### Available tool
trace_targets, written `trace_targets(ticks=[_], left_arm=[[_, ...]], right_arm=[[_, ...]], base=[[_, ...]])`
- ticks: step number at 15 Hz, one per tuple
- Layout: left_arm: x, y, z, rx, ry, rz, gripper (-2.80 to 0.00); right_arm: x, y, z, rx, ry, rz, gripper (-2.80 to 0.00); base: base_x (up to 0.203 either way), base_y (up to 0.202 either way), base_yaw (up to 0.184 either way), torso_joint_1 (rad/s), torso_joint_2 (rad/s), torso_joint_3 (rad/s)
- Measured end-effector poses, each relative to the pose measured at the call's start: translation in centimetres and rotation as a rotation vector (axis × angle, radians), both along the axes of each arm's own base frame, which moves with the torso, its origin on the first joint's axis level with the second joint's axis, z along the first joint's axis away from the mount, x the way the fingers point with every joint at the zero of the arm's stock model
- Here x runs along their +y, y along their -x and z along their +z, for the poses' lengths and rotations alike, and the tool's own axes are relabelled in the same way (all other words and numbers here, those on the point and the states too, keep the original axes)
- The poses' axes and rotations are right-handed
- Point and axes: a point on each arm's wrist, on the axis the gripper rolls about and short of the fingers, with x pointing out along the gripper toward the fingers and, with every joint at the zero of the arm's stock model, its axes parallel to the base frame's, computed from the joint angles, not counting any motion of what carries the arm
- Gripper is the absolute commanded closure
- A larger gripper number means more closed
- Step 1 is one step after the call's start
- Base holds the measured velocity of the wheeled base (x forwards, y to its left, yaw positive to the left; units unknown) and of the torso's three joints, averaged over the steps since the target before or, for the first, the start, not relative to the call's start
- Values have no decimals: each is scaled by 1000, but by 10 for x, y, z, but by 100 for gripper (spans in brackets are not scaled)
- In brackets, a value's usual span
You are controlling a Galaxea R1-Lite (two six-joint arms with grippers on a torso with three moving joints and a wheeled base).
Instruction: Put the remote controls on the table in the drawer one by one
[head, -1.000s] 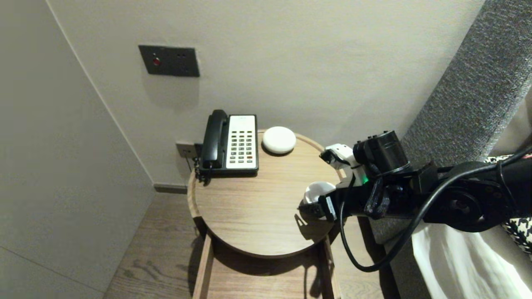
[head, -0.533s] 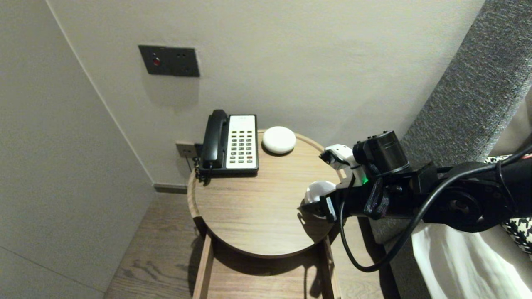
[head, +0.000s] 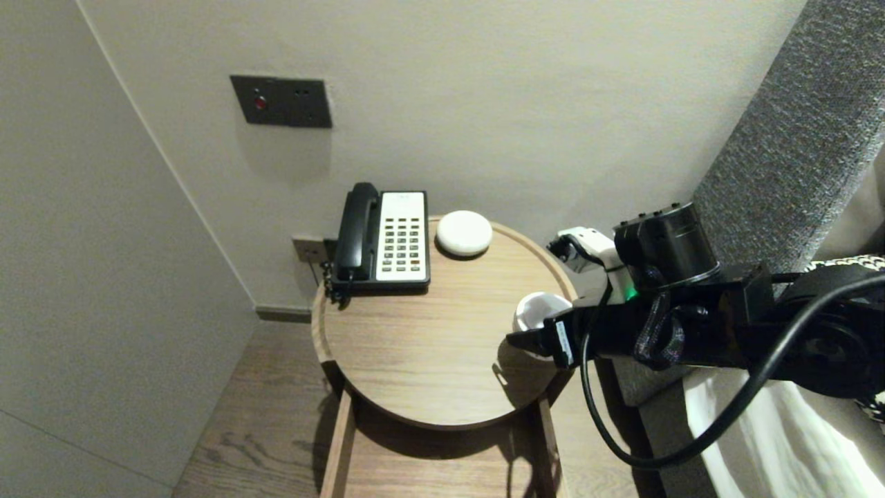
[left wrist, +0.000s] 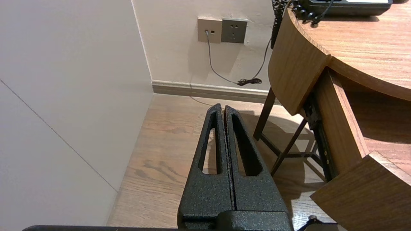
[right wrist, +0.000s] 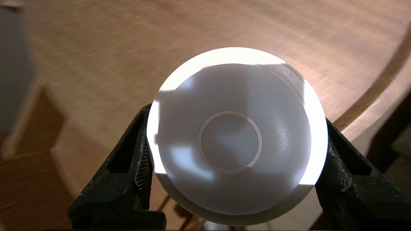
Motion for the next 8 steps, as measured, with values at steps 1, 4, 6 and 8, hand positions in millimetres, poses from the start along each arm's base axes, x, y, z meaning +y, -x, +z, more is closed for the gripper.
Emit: trace_targets(ticks=[1,4,6,8], left_arm=[[0,0,0,0,0,0,0],[0,0,0,0,0,0,0],[0,0,0,0,0,0,0],[0,0,0,0,0,0,0]], right_arm=[[2,7,2,6,-17,6,0],[10,33,9,62,-55,48,0],[19,50,10,108,-73,88,0],[32,65,5,143,-76,142,0]], base=[[0,0,0,0,0,0],[0,0,0,0,0,0],[0,0,0,0,0,0],[0,0,0,0,0,0]])
